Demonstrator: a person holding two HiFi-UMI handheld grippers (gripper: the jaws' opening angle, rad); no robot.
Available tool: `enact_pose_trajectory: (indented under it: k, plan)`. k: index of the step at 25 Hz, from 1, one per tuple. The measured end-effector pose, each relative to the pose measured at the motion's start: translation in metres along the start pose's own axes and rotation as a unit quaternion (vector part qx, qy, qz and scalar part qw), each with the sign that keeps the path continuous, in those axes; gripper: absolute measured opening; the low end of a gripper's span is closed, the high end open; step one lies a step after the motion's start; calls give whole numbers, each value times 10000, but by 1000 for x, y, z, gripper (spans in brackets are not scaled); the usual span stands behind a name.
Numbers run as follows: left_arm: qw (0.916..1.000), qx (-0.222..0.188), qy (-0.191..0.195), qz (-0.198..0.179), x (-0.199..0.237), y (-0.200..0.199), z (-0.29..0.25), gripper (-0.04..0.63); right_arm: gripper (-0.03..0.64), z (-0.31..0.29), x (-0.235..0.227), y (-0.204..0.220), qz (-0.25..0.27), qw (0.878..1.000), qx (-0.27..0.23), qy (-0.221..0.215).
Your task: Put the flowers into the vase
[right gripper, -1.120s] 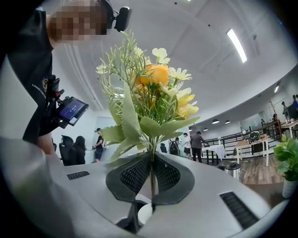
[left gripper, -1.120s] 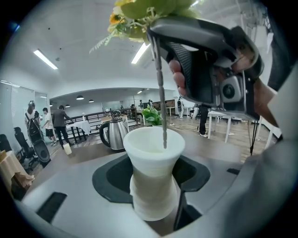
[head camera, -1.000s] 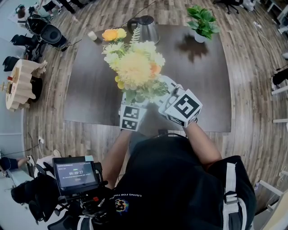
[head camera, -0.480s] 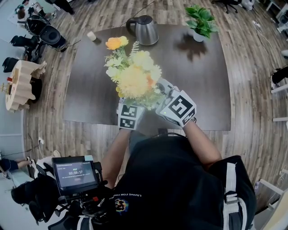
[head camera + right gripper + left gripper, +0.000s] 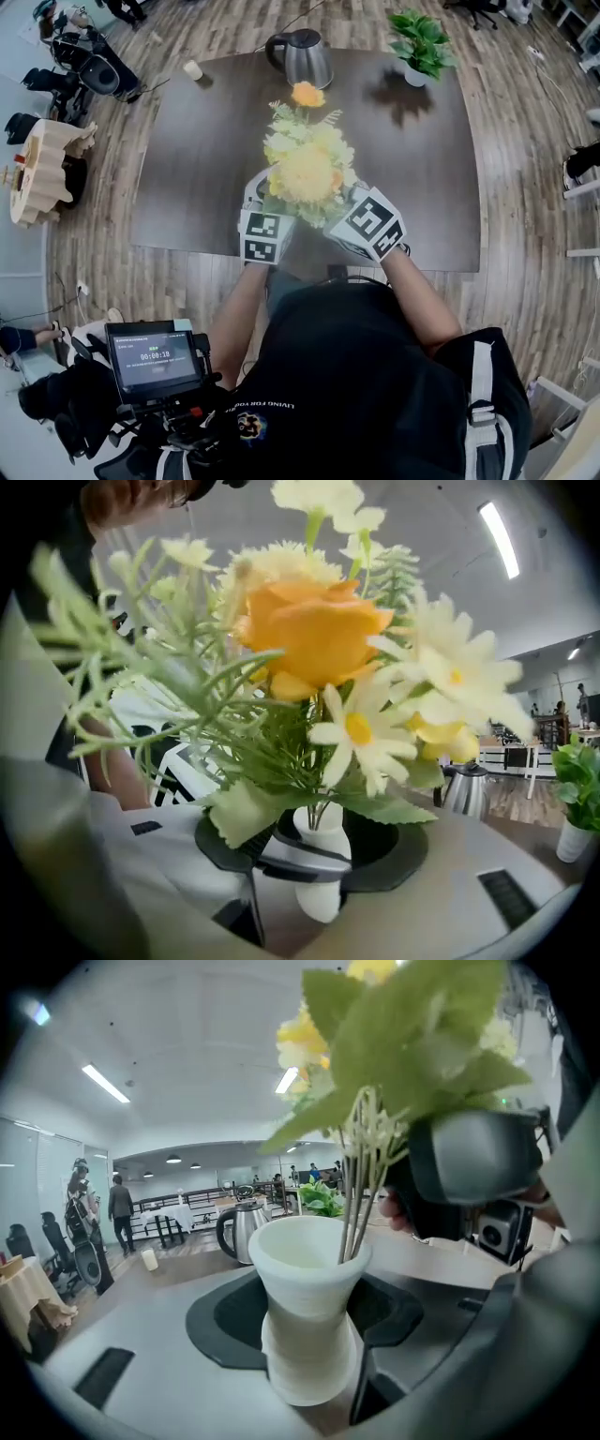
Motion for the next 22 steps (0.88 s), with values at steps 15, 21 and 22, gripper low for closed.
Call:
enact_pose_trajectory:
  k: [15,21,22]
  plan:
    - [9990,-79,-337,271,22,2,0,244,227,-11,14,5,498,9952,844,11]
    - [9982,3,-483,365,29,5,-1,242,227,-10,17,2,626,9936,935,43]
    - [9981,37,-494,373,30,7,-2,243,227,-9,18,1,651,9932,966,47]
Point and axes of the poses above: the fingertips, and each gripper's own axes: z backward along the fingers, x to its left, y out of its underside, the point moved 8 cm from there along z, backward along the fingers, and after that the axes turned 12 degrees about -y, right-handed, at the moved point
